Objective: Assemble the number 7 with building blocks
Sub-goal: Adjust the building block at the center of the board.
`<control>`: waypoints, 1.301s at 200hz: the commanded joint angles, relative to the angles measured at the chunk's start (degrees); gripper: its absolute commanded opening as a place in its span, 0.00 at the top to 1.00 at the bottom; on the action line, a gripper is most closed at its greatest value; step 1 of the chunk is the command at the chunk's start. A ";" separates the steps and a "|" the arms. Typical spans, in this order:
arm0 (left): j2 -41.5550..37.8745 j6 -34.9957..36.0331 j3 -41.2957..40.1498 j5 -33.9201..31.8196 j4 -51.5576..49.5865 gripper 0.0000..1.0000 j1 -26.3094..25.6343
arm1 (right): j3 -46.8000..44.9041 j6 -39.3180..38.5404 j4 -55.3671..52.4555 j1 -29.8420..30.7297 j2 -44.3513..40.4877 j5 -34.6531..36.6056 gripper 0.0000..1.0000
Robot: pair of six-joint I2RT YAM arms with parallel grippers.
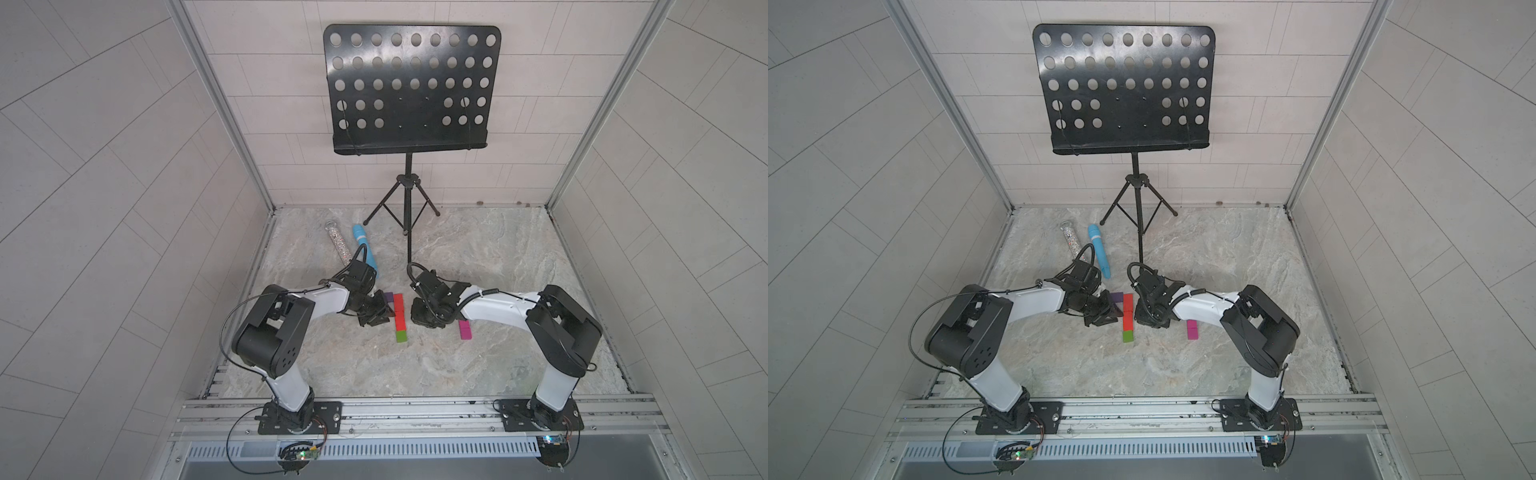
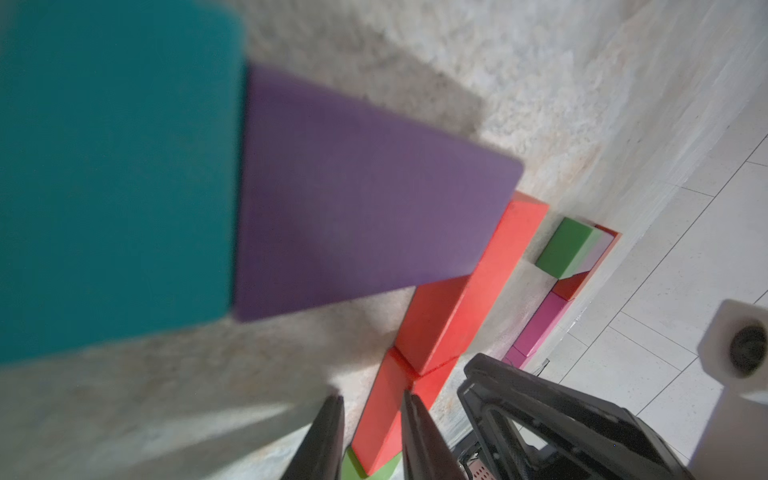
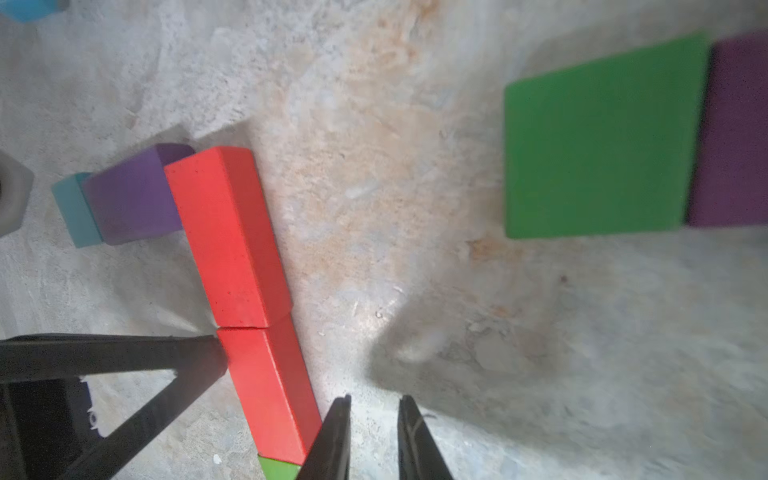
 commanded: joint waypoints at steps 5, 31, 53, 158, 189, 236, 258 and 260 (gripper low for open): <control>0.71 0.55 1.34 -1.90 -1.77 0.70 -0.30 | -0.33 0.91 0.03 -0.23 -0.86 0.13 0.75; 0.73 0.55 1.48 -2.20 -1.88 0.69 -0.28 | -1.00 1.09 0.07 -0.28 -1.57 0.56 0.75; 0.29 0.61 1.60 -2.36 -2.16 0.69 -0.25 | -0.91 0.85 0.26 -0.28 -1.68 0.26 0.75; -5.45 2.50 3.56 -5.41 -7.68 0.67 -0.29 | 2.44 -2.46 -2.84 1.88 -1.89 1.96 0.75; -8.80 4.23 3.16 -6.49 -11.84 0.66 -0.21 | 2.49 -3.15 -4.83 2.87 -3.13 3.29 0.75; -10.74 2.37 -4.47 -5.14 -8.66 0.71 -0.47 | -0.13 -2.34 -4.32 3.46 -4.67 3.65 0.75; -10.08 2.20 -5.78 -4.55 -7.78 0.71 -0.98 | -0.51 -2.07 -4.59 3.69 -4.04 3.25 0.75; -9.97 2.21 -5.76 -4.54 -7.69 0.71 -1.07 | -0.54 -2.07 -4.52 3.72 -3.96 3.17 0.75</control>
